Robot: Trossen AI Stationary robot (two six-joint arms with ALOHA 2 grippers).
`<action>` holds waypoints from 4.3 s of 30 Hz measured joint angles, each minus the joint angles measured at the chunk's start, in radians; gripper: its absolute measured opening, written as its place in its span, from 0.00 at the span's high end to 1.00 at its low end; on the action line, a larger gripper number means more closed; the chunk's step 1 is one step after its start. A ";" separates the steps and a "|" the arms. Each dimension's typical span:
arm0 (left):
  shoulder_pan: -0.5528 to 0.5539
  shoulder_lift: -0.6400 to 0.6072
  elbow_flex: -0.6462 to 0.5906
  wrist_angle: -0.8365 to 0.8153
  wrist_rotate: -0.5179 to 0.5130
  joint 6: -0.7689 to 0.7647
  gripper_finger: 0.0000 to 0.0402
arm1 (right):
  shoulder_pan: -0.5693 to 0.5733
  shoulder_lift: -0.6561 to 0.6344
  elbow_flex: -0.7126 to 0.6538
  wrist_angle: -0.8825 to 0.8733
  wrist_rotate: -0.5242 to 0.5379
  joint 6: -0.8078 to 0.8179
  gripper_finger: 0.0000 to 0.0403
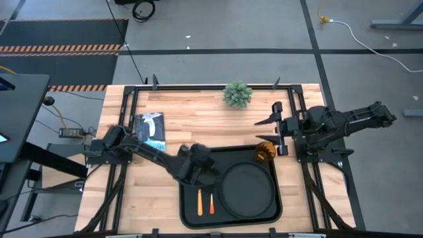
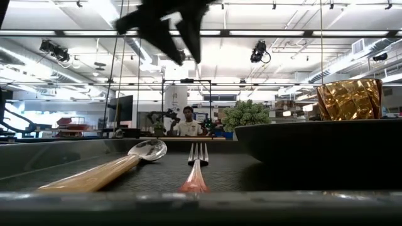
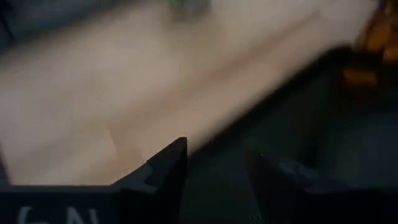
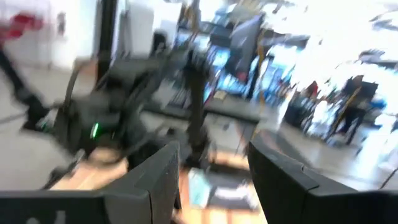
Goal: Pick and place plate/cup/fork/spoon on tray
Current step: Put the yellow spoon on the black serving tray to the left of the orange fork, then return to Home Position
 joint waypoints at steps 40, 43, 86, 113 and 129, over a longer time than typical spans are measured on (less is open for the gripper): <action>0.385 -0.320 -0.138 0.378 0.174 1.548 0.75 | -0.123 -0.201 -0.105 0.027 0.243 0.061 0.51; 0.351 -0.416 -0.256 0.440 0.175 1.503 0.77 | -0.123 -0.214 -0.152 0.063 0.243 0.093 0.51; 0.085 -1.606 -1.556 1.655 0.368 1.387 0.97 | -0.123 -0.716 -0.581 0.113 0.320 0.293 0.51; 0.217 -1.643 -1.640 1.549 0.649 1.242 0.97 | -0.124 -0.716 -0.676 0.176 0.394 0.427 0.51; 0.134 -1.867 -1.682 1.332 0.588 1.140 0.99 | -0.125 -0.715 -0.676 0.177 0.390 0.425 0.51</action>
